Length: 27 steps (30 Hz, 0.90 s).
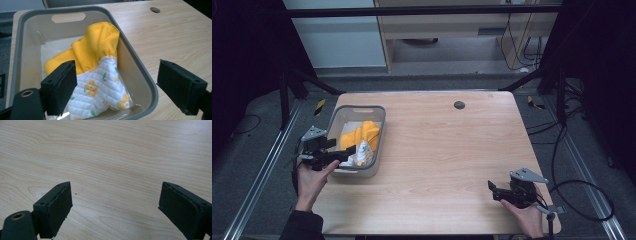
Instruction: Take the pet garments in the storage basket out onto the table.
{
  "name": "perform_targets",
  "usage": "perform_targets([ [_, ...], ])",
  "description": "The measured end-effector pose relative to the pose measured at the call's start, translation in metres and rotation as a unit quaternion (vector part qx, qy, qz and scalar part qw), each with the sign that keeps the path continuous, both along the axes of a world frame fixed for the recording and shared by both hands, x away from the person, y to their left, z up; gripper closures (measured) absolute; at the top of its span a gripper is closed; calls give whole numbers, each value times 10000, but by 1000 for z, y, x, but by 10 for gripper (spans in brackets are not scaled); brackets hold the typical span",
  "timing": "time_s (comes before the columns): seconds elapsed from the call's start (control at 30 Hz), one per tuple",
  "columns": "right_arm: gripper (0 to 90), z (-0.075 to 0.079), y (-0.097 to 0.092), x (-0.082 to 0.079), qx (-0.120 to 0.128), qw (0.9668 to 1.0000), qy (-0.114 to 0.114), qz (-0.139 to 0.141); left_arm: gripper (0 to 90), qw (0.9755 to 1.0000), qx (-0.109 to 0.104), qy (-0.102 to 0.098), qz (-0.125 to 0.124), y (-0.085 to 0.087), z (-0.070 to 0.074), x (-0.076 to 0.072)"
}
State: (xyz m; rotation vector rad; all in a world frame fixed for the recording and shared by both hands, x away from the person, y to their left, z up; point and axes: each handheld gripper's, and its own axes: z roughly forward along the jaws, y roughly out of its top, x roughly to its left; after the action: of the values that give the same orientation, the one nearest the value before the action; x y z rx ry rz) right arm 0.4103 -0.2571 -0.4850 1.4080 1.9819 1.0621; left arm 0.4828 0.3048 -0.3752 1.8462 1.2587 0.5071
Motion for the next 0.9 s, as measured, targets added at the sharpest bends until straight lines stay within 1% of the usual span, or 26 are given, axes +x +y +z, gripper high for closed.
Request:
perform_targets([
  [0.17,119,0,1,0,-3,10000,12,15,158,9999,62,114,35,0,-2,9],
  [0.23,122,-1,1,0,-12,10000,19,30,159,9998,100,187,33,-1,-3,14],
  [0.5,121,-1,1,0,-2,10000,18,37,161,9994,195,290,11,-5,-4,23],
  [0.57,121,-1,1,1,-6,10000,22,46,162,9992,249,318,21,-6,-5,27],
  [0.63,121,-1,1,1,-1,10000,24,54,167,9991,242,351,20,-7,-6,29],
  [0.8,122,-1,1,1,-16,10000,39,85,169,9983,340,473,12,-10,-11,35],
  [0.9,122,-2,2,1,-43,9999,45,100,183,9980,316,544,9,-10,-13,37],
])
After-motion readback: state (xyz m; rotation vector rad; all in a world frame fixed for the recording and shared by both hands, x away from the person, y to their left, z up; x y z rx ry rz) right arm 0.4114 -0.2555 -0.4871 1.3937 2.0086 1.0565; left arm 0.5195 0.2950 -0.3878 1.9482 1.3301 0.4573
